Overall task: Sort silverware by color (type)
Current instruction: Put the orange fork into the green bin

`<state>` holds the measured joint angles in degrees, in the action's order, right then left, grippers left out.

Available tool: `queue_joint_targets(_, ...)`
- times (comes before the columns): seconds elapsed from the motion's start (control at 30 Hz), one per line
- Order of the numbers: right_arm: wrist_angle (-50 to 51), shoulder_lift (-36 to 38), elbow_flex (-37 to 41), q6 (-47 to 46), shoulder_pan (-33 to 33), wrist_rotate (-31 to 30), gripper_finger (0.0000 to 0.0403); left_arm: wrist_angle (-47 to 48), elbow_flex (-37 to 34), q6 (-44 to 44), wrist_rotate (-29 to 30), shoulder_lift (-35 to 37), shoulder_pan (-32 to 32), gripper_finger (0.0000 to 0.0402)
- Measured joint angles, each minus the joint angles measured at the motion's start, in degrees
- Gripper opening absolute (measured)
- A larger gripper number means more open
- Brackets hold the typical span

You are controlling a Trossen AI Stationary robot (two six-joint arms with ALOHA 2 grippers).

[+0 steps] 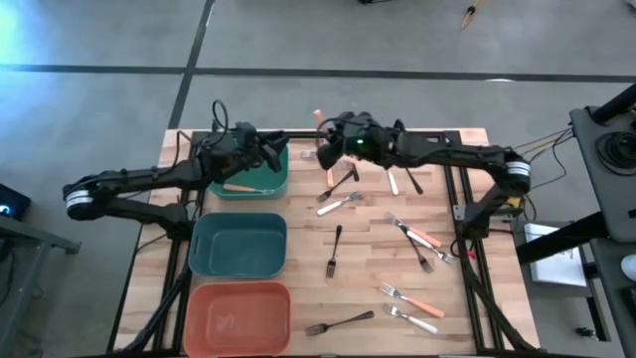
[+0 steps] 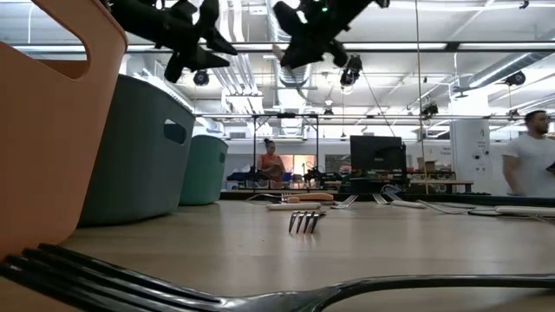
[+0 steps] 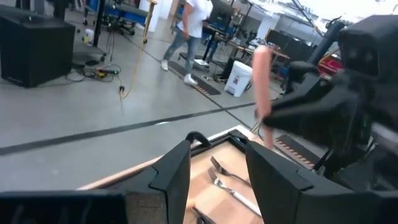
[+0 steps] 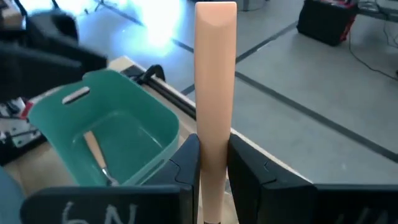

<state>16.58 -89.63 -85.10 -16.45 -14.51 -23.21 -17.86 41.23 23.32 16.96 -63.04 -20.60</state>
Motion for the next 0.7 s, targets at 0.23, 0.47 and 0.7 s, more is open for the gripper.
queue_joint_targets(0.23, 2.1, -6.4, -6.8, 3.2, 0.4, 0.0, 0.0045, 0.3, 2.3, -1.7, -1.5, -0.6, 0.0, 0.0139)
queue_joint_targets(0.47, 2.1, -9.6, -11.5, 7.4, 2.3, 0.3, 0.0045, 0.1, 2.2, -1.7, -1.5, -0.5, -0.1, 0.0139)
queue_joint_targets(0.7, 2.3, -11.5, -14.6, 10.1, 3.0, 0.2, 0.0045, -0.1, 2.2, -1.6, -0.5, -0.8, -0.1, 0.0139)
